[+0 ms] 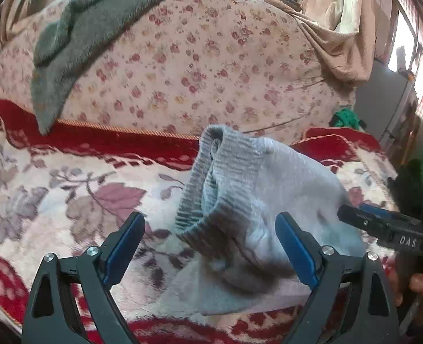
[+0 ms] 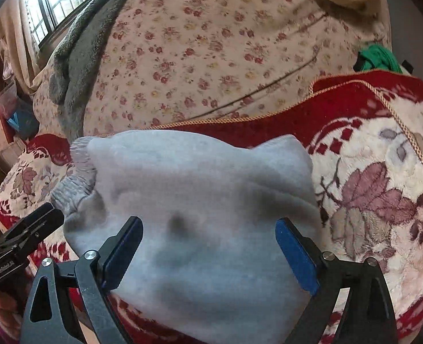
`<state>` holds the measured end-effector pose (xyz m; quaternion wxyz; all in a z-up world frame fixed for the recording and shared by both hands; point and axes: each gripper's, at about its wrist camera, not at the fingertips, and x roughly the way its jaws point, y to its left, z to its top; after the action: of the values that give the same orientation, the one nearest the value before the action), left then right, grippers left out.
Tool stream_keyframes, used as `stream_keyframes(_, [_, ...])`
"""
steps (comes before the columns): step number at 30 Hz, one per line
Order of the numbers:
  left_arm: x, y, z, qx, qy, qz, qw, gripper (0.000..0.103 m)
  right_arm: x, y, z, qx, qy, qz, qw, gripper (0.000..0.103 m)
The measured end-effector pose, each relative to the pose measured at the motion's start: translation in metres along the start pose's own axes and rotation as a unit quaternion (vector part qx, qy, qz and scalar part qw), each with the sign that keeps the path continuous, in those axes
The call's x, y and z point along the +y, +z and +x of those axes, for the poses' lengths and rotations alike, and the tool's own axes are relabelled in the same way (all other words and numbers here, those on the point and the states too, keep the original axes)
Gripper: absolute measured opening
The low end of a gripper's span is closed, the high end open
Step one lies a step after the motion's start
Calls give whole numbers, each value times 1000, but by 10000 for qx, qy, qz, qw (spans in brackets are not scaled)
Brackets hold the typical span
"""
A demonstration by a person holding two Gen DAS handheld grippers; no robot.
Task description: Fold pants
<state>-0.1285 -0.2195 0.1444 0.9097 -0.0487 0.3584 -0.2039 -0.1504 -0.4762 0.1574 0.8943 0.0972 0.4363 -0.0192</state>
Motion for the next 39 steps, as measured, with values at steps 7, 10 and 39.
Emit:
stream_keyframes(7, [-28,8,-7,-260,228,329,9989,92,16,-6,-9,-229,-368,-138,9990,96])
stream_keyframes(10, [-37,9,-6,-282,214,407,9985,92,15,-7,-14,-260,-432,-125,9987,96])
stream_keyframes(39, [-62,15,3,-310,405,776,9957,92,4,-13,-16,-260,-460,98,9986,97])
